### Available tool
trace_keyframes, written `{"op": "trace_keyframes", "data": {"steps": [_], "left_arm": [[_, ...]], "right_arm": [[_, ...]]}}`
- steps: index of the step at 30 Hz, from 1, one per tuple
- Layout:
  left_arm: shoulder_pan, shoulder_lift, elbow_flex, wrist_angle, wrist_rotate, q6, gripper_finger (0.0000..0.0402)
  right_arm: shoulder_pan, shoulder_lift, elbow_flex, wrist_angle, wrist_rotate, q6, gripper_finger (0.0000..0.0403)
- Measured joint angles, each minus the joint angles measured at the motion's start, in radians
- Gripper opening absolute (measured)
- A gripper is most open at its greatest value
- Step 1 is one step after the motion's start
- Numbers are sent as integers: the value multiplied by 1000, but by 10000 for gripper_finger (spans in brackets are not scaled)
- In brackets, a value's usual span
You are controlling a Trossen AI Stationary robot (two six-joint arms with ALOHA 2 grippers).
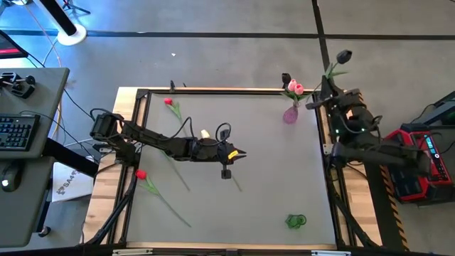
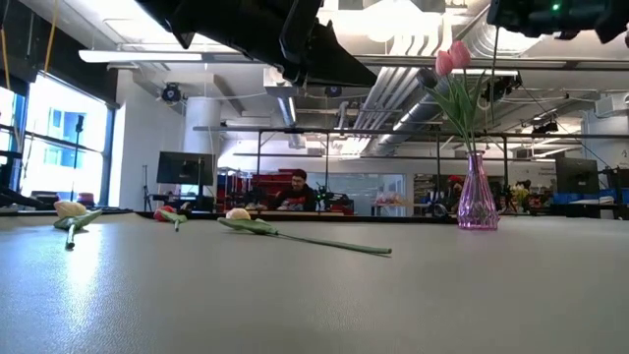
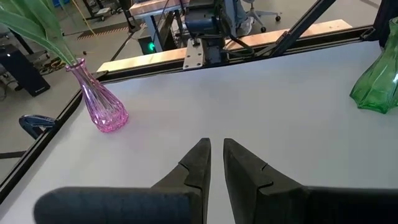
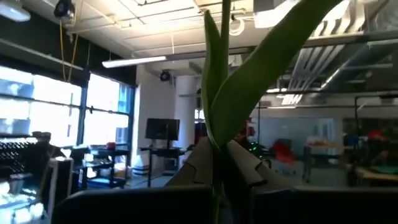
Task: Sort flowers into vase by color
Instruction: Put the black tulip into the violet vase
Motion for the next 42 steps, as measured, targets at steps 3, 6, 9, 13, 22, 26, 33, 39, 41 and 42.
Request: {"op": "trace_keyframes", "data": {"steps": [3,6,9,13,22,26,33,39,41,42], "left_arm": [[0,0,0,0,-19,-1,30],[0,0,0,-5,-29,-7,30],[-4,0,0,-22,-31,-16,30],[-16,0,0,-32,-60,-16,30],[-20,0,0,-34,-74,-8,30],[-20,0,0,-34,-74,-8,30],[-21,0,0,-44,-74,-8,30],[-23,0,0,-45,-74,-16,30],[-25,0,0,-45,-76,-19,30],[-25,0,0,-45,-78,-19,30]], "right_arm": [[-75,25,0,-45,-55,101,0],[-139,73,0,-57,-110,164,0],[-182,116,0,-45,-126,190,0],[-215,145,0,-41,-157,235,0],[-219,183,0,-43,-178,252,0],[-219,208,0,-69,-203,252,0],[-219,236,0,-118,-199,252,21],[-219,195,0,-272,-120,277,76],[-217,169,0,-345,-114,304,98],[-217,153,0,-381,-113,322,110]]}}
